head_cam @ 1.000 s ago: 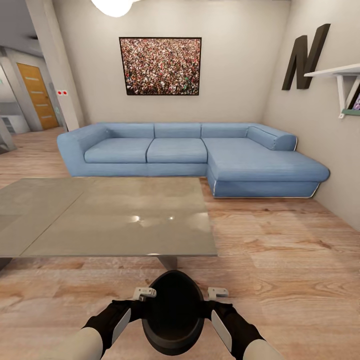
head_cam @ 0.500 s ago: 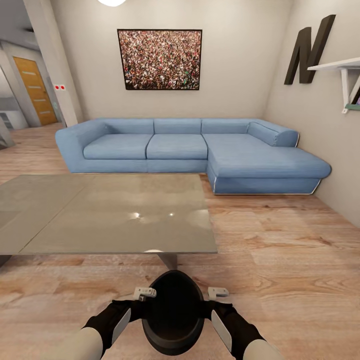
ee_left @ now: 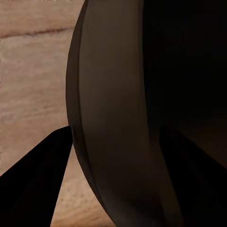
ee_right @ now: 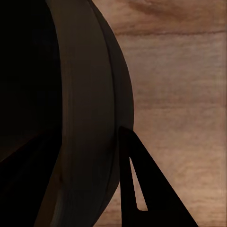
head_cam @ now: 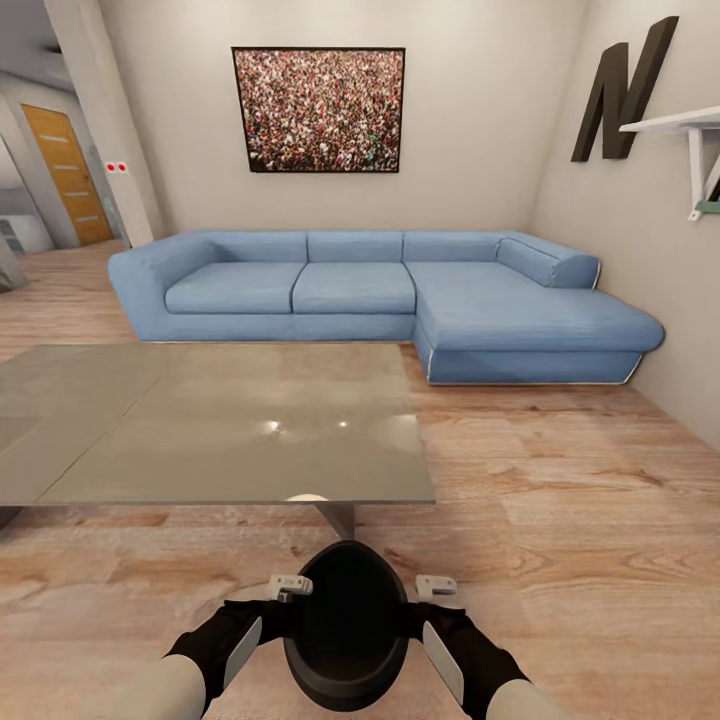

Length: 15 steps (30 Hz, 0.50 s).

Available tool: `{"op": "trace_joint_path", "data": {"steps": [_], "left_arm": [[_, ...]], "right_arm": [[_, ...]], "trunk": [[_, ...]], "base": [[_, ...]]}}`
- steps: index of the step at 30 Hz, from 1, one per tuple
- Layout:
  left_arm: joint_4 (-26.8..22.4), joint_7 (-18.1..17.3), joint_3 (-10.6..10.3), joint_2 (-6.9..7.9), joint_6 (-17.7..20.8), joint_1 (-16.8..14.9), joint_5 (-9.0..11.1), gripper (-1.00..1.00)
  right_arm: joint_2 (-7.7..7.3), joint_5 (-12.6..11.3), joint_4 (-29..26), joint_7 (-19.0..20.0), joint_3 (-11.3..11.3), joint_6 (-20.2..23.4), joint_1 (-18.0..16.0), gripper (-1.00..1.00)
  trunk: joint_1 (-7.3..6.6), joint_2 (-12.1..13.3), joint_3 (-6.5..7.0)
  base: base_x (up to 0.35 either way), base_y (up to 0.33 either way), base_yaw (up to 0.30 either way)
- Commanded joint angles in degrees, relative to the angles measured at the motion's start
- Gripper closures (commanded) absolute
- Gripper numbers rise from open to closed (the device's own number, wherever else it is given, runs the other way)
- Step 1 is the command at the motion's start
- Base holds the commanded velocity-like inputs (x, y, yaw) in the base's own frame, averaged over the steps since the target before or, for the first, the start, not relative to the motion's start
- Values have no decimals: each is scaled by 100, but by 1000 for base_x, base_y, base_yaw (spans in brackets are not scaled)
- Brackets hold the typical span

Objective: Place each of the two pumpkins and all three candles from the living room inside a cabinet in the living room (use any cabinet), then make sure every cabinet is closed, and position the cauldron so it is next to a table in the living room.

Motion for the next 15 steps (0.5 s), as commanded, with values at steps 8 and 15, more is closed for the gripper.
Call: {"op": "trace_joint_path", "data": {"steps": [8,15], "left_arm": [[7,-12,6,2,31,-4,-57,100],[5,-12,7,2,31,-4,-57,100]], "right_arm": [[0,-152,-238,-37,135,-110,-2,100],[0,-152,-236,-38,136,-108,-2,100]], "trunk": [[-2,-3,-4],[11,-9,-115]], "base": [[0,0,0],[0,0,0]]}}
